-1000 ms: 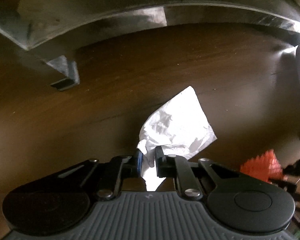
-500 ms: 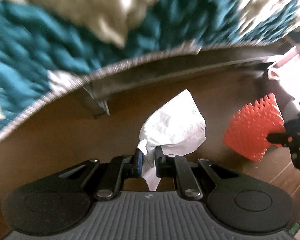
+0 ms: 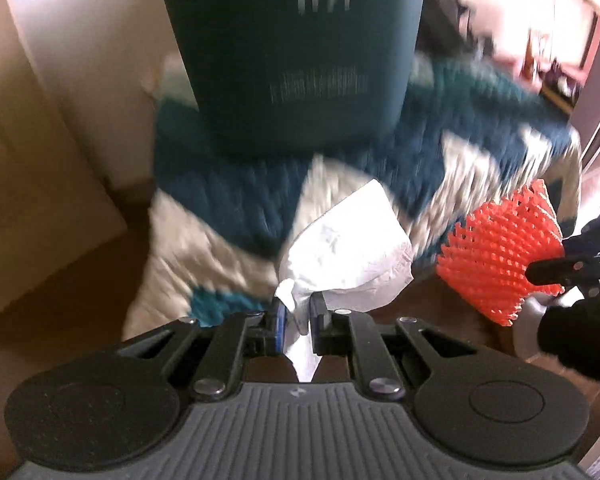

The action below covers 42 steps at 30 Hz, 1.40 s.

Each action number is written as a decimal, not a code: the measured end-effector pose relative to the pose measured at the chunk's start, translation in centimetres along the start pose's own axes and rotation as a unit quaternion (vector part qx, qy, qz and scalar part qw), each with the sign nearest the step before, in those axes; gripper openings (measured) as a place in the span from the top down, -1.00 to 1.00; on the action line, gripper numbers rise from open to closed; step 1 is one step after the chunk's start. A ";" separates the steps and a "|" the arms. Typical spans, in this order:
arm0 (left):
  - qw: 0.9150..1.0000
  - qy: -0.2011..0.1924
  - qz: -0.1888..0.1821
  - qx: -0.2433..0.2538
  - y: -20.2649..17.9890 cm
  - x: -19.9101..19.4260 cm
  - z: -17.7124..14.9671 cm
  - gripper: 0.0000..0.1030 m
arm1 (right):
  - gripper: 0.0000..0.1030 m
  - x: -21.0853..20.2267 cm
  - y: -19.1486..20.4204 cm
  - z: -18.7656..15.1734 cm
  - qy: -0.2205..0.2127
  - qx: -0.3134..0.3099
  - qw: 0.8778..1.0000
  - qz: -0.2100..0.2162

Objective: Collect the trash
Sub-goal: 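Carry the tissue and orange foam net up over the teal bin with both tools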

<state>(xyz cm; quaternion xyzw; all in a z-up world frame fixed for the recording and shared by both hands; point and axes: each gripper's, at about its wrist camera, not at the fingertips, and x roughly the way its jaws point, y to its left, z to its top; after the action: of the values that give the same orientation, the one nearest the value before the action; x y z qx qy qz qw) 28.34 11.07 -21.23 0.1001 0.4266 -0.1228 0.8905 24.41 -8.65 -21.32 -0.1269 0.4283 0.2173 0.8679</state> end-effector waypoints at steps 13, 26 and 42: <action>0.991 -0.122 0.051 0.000 -2.5 -14.0 4.9 0.77 | 0.82 -14.2 -0.3 4.2 -0.139 0.004 0.990 -0.020; 0.976 -0.203 0.081 -0.008 -3.9 -22.2 10.3 0.77 | 0.82 -22.3 -0.9 9.0 -0.241 0.002 0.969 -0.043; 0.962 -0.243 0.105 -0.063 -0.8 -23.5 21.0 0.77 | 0.82 -23.8 -3.3 18.9 -0.289 0.030 0.953 -0.081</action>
<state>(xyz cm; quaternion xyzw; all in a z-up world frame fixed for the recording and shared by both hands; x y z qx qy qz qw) 29.35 7.49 10.06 0.0553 0.1910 -0.0221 0.9798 26.19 -10.19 9.21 -0.0664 0.1534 0.1611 0.9727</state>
